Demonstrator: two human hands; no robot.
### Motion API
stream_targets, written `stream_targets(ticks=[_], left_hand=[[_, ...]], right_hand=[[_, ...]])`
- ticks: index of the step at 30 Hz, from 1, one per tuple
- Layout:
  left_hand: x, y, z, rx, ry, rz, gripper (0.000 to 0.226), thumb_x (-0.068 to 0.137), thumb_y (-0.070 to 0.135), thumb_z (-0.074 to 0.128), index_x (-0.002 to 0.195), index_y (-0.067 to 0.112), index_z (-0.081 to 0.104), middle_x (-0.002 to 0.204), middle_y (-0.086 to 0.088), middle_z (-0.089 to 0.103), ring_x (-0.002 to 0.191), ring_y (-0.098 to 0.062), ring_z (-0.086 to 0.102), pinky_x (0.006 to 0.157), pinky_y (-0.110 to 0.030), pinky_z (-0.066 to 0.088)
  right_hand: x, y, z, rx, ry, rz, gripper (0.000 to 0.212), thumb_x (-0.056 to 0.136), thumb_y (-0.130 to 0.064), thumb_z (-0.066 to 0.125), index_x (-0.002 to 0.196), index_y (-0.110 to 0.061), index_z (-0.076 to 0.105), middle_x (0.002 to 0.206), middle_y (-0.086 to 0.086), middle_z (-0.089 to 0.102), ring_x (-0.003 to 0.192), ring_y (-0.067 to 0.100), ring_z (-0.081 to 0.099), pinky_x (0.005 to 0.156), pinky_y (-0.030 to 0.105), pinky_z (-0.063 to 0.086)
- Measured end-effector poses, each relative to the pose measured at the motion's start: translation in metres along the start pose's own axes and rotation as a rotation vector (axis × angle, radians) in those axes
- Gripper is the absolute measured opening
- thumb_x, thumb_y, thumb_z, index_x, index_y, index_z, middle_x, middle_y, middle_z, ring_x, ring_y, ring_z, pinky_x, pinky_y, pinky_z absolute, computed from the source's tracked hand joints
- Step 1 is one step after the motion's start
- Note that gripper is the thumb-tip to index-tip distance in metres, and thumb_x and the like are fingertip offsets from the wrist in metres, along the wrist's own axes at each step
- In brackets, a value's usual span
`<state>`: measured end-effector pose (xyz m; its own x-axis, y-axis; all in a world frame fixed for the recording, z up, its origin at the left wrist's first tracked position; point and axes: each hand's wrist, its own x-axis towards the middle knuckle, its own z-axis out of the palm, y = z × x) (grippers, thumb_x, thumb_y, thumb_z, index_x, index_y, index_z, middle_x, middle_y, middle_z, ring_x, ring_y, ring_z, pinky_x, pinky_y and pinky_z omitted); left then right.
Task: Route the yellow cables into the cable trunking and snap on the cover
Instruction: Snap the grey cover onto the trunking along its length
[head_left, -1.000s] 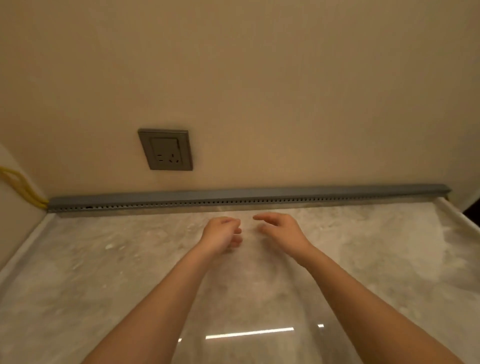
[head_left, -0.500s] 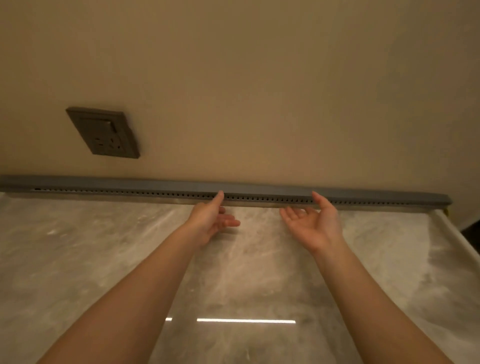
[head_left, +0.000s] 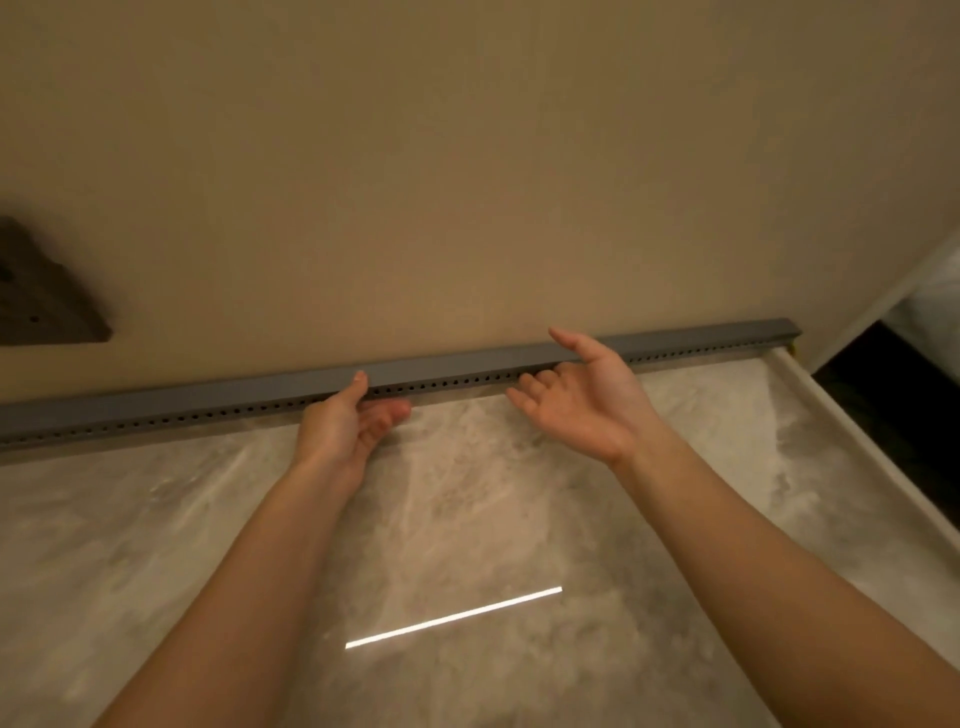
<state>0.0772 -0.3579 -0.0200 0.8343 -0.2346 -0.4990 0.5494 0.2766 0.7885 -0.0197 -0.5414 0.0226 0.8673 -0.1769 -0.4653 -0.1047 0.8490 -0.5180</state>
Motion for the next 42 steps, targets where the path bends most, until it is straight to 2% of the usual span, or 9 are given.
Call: stream_targets(ticks=[2,5,10,17,21,24,27,31,42], left_hand=[[0.001,0.000,0.001,-0.034,0.035,0.006,0.016,0.096,0.017,0.047,0.089,0.004,0.050,0.045,-0.009,0.065,0.040,-0.013,0.063,0.034,-0.013,0.042],[-0.001,-0.003,0.006,-0.003,0.082,0.019,0.018,0.097,0.019,0.046,0.099,0.001,0.048,0.046,-0.008,0.065,0.040,-0.013,0.064,0.034,-0.013,0.044],[-0.003,-0.009,0.019,0.063,0.184,0.035,0.038,0.099,0.028,0.040,0.118,-0.004,0.045,0.065,-0.017,0.064,0.039,-0.013,0.062,0.035,-0.014,0.045],[-0.013,-0.039,0.081,-0.001,0.286,0.043,0.049,0.098,0.035,0.040,0.128,-0.004,0.042,0.079,-0.012,0.057,0.066,-0.022,0.061,0.040,-0.017,0.051],[-0.021,-0.065,0.135,0.015,0.243,0.010,0.046,0.098,0.032,0.043,0.128,-0.003,0.044,0.083,-0.014,0.059,0.071,-0.023,0.062,0.044,-0.020,0.053],[-0.026,-0.087,0.174,0.045,0.204,-0.020,0.046,0.097,0.033,0.045,0.123,-0.005,0.045,0.086,-0.016,0.059,0.073,-0.024,0.062,0.044,-0.021,0.055],[-0.024,-0.104,0.205,0.087,0.172,-0.042,0.050,0.096,0.038,0.043,0.116,-0.007,0.048,0.087,-0.018,0.059,0.074,-0.025,0.062,0.042,-0.021,0.054],[-0.020,-0.122,0.234,0.142,0.184,-0.058,0.057,0.097,0.047,0.034,0.099,-0.006,0.053,0.080,-0.017,0.062,0.069,-0.025,0.062,0.041,-0.021,0.052],[-0.014,-0.122,0.232,0.134,0.251,0.001,0.052,0.098,0.041,0.036,0.077,-0.003,0.054,0.076,-0.019,0.062,0.065,-0.027,0.062,0.041,-0.024,0.054]], right_hand=[[-0.002,-0.002,-0.006,-0.087,0.007,0.035,0.088,0.077,-0.021,0.059,0.146,-0.016,0.004,0.144,0.005,0.021,0.122,0.019,0.040,0.099,0.037,0.036],[-0.010,-0.017,-0.024,-0.213,0.061,0.077,0.075,0.090,-0.025,0.049,0.147,-0.008,0.003,0.155,0.009,0.014,0.136,0.027,0.030,0.107,0.038,0.031],[-0.022,-0.058,-0.057,-0.340,0.050,0.090,0.048,0.093,-0.026,0.046,0.135,-0.003,0.036,0.135,0.013,0.051,0.117,0.027,0.054,0.099,0.036,0.040],[-0.037,-0.130,-0.118,-0.504,-0.026,0.044,0.026,0.095,-0.023,0.041,0.108,-0.011,0.060,0.109,0.005,0.066,0.103,0.021,0.062,0.101,0.035,0.039],[-0.038,-0.170,-0.162,-0.541,0.126,-0.153,0.023,0.095,-0.018,0.042,0.103,-0.010,0.062,0.097,0.002,0.068,0.092,0.015,0.063,0.086,0.027,0.046],[-0.031,-0.192,-0.197,-0.694,0.422,-0.476,0.023,0.090,-0.010,0.052,0.110,-0.008,0.062,0.090,-0.001,0.063,0.088,0.014,0.059,0.078,0.022,0.044],[-0.023,-0.204,-0.227,-0.931,0.644,-0.685,0.038,0.089,-0.013,0.054,0.126,-0.016,0.049,0.121,0.001,0.053,0.112,0.016,0.048,0.094,0.029,0.039],[-0.010,-0.209,-0.243,-1.035,0.594,-0.727,0.050,0.092,-0.022,0.052,0.139,-0.015,0.034,0.142,0.006,0.037,0.129,0.019,0.036,0.106,0.030,0.030],[-0.014,-0.191,-0.235,-1.480,0.615,-0.816,0.055,0.083,-0.031,0.060,0.130,-0.015,0.037,0.115,0.009,0.058,0.103,0.029,0.055,0.083,0.037,0.044]])
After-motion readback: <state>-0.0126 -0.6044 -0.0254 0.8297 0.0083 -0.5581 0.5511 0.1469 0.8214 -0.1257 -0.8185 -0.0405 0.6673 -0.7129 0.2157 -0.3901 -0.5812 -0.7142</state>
